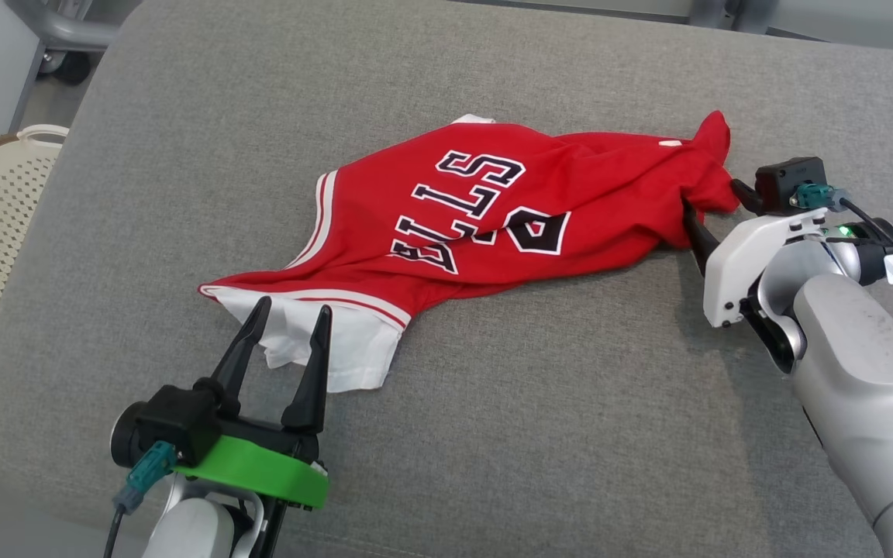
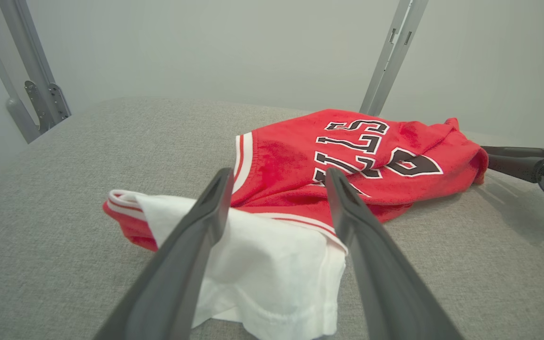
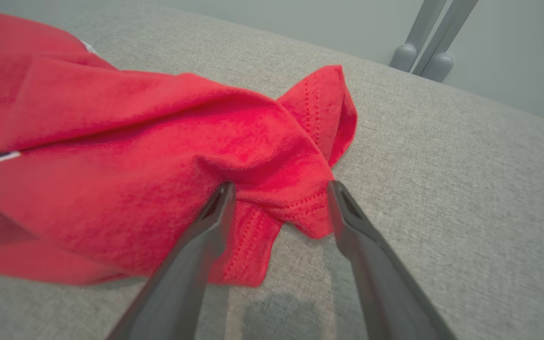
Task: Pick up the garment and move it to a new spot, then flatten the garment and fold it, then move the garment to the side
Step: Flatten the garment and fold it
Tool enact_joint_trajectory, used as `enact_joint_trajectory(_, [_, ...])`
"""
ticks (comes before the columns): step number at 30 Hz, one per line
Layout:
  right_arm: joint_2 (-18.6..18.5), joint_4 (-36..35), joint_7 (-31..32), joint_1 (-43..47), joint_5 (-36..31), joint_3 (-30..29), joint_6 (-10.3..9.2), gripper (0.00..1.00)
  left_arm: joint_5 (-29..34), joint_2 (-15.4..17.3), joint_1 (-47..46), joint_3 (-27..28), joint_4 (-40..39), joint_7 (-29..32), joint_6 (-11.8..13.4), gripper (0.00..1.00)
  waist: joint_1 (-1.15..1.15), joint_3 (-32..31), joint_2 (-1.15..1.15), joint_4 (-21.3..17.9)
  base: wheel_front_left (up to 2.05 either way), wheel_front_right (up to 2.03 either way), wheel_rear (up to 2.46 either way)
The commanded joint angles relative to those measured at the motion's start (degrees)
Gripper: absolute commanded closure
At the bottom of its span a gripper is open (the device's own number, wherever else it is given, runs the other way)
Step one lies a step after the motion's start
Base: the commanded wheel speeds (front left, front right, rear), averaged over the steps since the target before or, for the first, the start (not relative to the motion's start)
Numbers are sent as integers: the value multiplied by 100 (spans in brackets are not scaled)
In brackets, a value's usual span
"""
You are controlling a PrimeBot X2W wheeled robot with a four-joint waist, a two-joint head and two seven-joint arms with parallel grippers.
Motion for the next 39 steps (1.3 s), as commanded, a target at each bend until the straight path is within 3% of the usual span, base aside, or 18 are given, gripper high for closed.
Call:
enact_joint_trajectory(1, [4,93,51,-89,-42,25,-9,0,-17,32,-80,-6,-13,-1,-15,0,0,68,0,72,0,0,0])
enact_joint_trajectory(5, [33,310,157,-164,-26,115,-9,1,-38,6,-98,-37,8,-1,-15,0,0,105,0,158,0,0,0])
enact_joint_trajectory(6, [25,357,176,-182,-18,132,-9,44,-45,0,-92,-36,14,-1,-15,0,0,110,0,175,0,0,0])
enact_joint_trajectory(8, [19,443,165,-207,7,156,-9,93,-56,-8,-89,-39,23,-1,-15,0,0,115,0,204,0,0,0])
enact_joint_trajectory(9, [14,480,142,-208,12,171,-9,100,-59,-8,-84,-36,28,-1,-16,0,0,112,0,215,0,0,0])
enact_joint_trajectory(14, [-20,436,-53,-244,62,220,-9,100,-51,-9,-42,12,33,-1,-15,0,0,68,0,223,0,0,0])
enact_joint_trajectory(23, [-327,-491,-392,-34,138,61,-9,100,22,31,159,80,43,-1,-15,0,0,-249,0,120,0,0,0])
enact_joint_trajectory(30, [-569,-2841,420,903,-23,-628,-9,100,38,73,305,197,-9,-1,-15,0,0,-444,0,-58,0,0,0])
enact_joint_trajectory(39, [-349,-6019,2025,2276,-227,-1350,-9,100,48,78,349,242,-43,-1,-15,0,0,-535,0,-154,0,0,0])
